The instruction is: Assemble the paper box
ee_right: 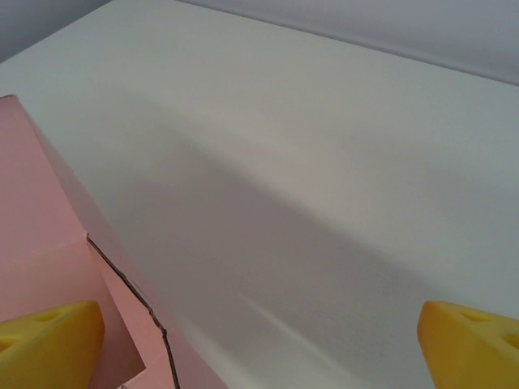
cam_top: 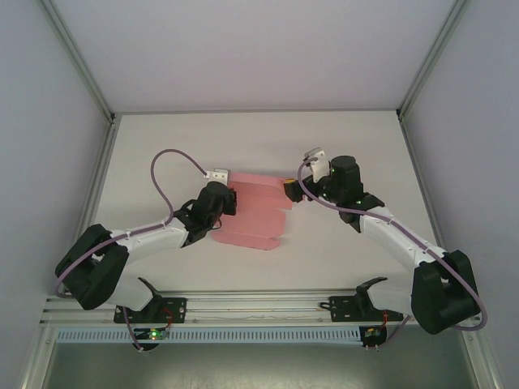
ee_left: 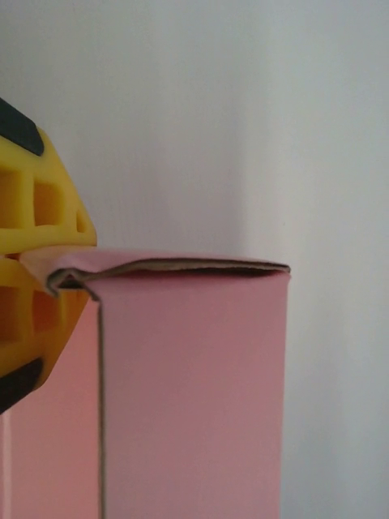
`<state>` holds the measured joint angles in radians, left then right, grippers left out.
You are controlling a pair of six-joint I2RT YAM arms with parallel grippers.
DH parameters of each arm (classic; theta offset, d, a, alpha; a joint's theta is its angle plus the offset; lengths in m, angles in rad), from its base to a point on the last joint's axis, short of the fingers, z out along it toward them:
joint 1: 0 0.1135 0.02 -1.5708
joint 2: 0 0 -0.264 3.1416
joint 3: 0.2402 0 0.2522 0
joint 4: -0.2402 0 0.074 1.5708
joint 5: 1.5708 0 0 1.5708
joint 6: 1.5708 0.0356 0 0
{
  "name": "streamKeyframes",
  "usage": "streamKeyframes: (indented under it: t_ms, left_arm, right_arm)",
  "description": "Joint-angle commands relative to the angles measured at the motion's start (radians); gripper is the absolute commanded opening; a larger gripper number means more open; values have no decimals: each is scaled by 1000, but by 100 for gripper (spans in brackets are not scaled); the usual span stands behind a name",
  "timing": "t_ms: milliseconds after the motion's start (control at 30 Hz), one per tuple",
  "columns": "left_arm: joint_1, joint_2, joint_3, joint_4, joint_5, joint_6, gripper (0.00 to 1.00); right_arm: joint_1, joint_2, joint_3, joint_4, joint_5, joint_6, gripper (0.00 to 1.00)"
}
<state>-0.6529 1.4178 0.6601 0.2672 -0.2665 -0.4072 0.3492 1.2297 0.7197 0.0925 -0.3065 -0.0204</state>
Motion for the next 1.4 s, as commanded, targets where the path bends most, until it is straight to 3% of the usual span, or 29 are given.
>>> streamKeyframes:
  t_ms: [0,433,567,833,967,1167,1367]
  left_arm:
    - [-1,-25,3,21,0,-37,0]
    - [1,0,9,46,54,-38,0]
    - [1,6,9,62,71,-44,0]
    - [-1,32,8,128,146,-65,0]
    - [0,54,18,145,152,-97,0]
    - [0,87,35,158,158,-128,0]
    - [-1,77,27,160,88,-153,0]
  right_arm:
    - [8,9,-17,35,-59,24,98]
    - [70,89,4,155,-109,58,98]
    - [78,106,-14,238,-87,151,98]
    - [98,110,-103,568,35,448,98]
    - [127,104,-118,590,136,510,98]
    - [197,75,-171,646,330,513,98]
    - [202,8,-204,590,393,471,98]
